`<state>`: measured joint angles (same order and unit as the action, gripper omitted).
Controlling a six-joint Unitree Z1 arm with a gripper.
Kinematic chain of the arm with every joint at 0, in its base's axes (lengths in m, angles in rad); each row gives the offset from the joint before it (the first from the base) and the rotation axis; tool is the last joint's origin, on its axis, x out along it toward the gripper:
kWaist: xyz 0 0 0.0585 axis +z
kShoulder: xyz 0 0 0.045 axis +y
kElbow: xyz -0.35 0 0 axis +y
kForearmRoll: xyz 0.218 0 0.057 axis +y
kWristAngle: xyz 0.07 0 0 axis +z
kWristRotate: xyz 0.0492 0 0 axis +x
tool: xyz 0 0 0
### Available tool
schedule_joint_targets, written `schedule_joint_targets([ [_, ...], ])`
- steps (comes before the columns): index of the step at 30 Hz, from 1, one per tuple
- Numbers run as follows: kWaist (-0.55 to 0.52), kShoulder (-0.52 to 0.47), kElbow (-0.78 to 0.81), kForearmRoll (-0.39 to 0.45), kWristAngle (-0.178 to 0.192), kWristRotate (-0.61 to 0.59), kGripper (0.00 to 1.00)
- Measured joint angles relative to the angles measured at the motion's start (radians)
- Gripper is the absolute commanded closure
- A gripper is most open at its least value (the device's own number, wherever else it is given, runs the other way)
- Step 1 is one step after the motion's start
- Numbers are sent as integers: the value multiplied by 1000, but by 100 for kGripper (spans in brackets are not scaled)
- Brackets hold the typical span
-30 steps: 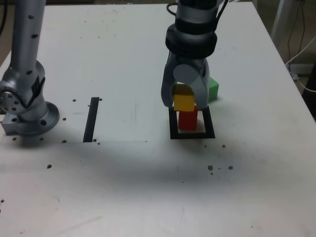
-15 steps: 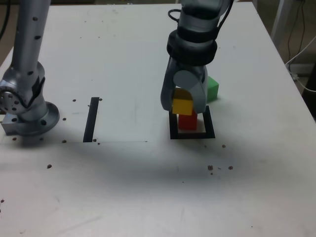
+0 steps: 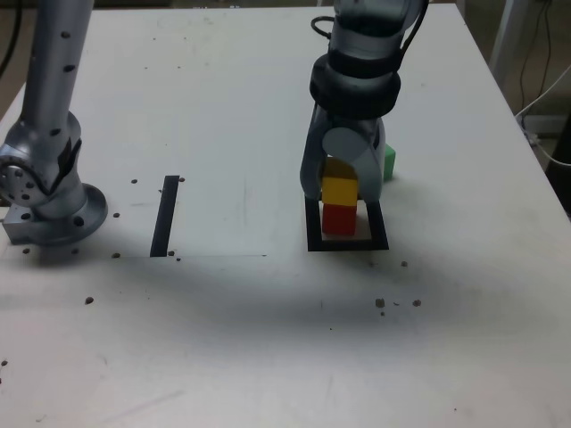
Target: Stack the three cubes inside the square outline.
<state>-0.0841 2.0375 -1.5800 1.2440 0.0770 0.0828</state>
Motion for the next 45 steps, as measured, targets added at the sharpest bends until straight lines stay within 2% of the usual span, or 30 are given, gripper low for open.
schedule_joint_targets([
  [10,0,0,1,6,-5,0,77],
  [19,0,0,1,7,-5,0,64],
  [23,0,0,1,7,-5,0,52],
  [28,1,0,2,10,-9,0,30],
  [31,2,0,4,13,-13,0,20],
  [40,3,0,13,14,-15,0,6],
  [45,3,0,13,14,-9,0,1],
])
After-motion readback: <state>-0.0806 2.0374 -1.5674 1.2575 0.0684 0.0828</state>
